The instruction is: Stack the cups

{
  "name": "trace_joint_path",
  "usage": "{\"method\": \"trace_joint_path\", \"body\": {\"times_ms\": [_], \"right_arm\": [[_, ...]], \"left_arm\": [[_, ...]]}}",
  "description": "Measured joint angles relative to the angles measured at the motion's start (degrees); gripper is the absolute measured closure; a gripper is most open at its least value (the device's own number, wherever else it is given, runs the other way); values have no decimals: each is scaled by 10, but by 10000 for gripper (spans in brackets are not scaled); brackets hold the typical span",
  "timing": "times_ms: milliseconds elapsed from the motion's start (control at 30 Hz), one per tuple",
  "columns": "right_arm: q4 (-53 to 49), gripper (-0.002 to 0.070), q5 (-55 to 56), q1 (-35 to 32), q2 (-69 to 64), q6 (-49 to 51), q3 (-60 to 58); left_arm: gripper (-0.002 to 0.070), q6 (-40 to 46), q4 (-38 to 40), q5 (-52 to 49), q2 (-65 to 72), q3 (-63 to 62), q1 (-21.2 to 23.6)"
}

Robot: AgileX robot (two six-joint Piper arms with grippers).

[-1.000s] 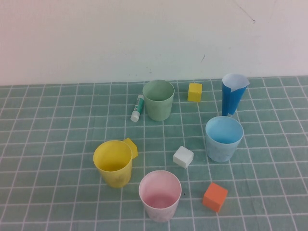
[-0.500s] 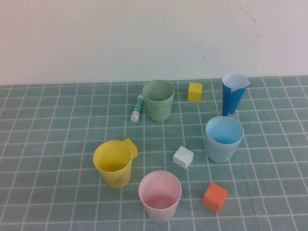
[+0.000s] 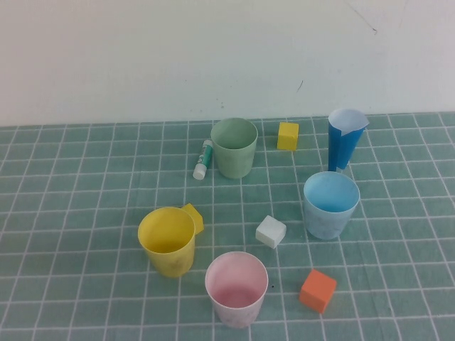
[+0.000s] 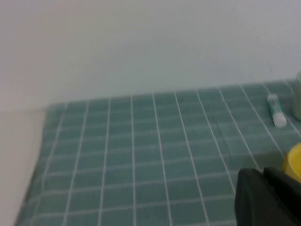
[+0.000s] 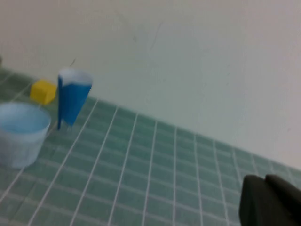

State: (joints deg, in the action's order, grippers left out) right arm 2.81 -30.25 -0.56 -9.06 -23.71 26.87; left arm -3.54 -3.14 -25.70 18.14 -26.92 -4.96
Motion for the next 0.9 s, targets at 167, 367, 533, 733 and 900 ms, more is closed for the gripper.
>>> {"method": "trace_joint_path", "body": {"times_ms": [167, 367, 533, 733, 900], "right_arm": [[84, 678, -90, 0, -57, -119, 3], [122, 678, -132, 0, -94, -165, 3], [123, 678, -140, 0, -96, -193, 2], [123, 678, -140, 0, -96, -231, 2], [123, 678, -140, 0, -96, -239, 2]], "left_arm": [[678, 55, 115, -45, 131, -37, 0], [675, 154, 256, -47, 303, -96, 0], [540, 282, 355, -69, 429, -167, 0], [191, 401, 418, -89, 551, -230, 0], [135, 462, 429, -78, 633, -263, 0]]}}
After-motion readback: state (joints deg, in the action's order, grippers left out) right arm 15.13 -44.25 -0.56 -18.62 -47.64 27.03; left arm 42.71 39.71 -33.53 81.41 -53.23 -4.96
